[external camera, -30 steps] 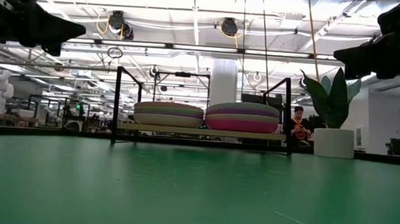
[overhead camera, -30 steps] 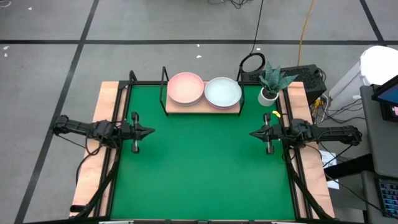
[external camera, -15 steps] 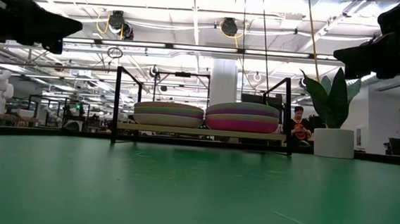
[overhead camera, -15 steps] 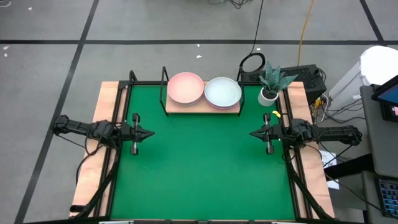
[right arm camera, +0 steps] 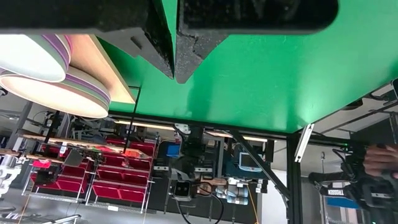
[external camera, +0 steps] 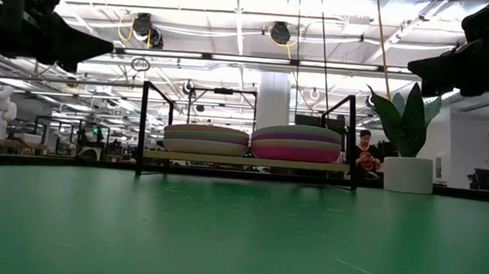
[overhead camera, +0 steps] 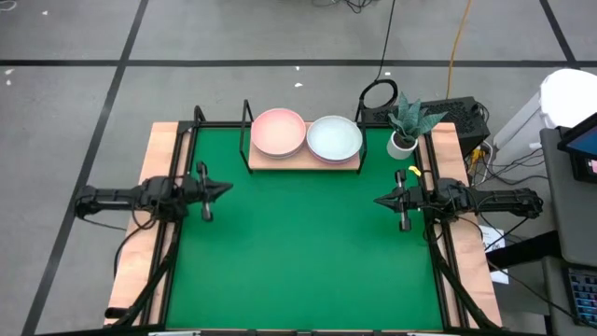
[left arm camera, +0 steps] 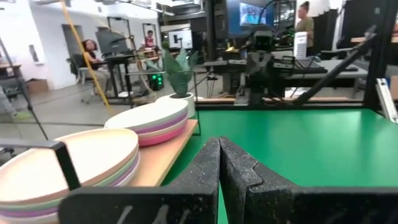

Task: Place and stack plates onto a shelf
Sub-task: Return to Home Position

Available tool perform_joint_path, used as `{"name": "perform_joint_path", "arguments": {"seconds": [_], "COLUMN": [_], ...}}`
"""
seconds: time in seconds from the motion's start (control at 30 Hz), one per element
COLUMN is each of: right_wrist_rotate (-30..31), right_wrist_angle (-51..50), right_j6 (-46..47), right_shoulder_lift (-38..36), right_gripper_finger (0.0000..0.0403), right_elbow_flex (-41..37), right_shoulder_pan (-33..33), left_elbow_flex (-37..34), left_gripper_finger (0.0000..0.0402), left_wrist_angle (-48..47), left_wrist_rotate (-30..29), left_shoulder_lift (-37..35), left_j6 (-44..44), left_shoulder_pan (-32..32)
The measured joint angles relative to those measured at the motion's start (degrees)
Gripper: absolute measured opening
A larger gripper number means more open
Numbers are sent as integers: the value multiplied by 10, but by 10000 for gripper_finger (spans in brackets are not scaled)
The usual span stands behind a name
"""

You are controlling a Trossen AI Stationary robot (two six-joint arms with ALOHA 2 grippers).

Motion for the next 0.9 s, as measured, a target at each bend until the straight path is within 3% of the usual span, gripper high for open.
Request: {"name": "perform_joint_path", "arguments": {"seconds": [0.17,0.47,0.9], "right_wrist_rotate": [0,0,0], "right_wrist_angle": [-1,-1,-1], "right_j6": [0,0,0], "right_shoulder_lift": [0,0,0], "right_gripper_finger": [0,0,0], "right_elbow_flex": [0,0,0], "right_shoulder_pan": [0,0,0], "left_elbow_flex": [1,1,0], "left_gripper_finger": [3,3,3], "left_wrist_angle": [-6,-15,-7], "left_wrist_rotate": [19,64,63], "left_shoulder_lift": [0,0,0], "left_j6": [-10,-17,-14], "left_shoulder_pan": [33,36,36]}}
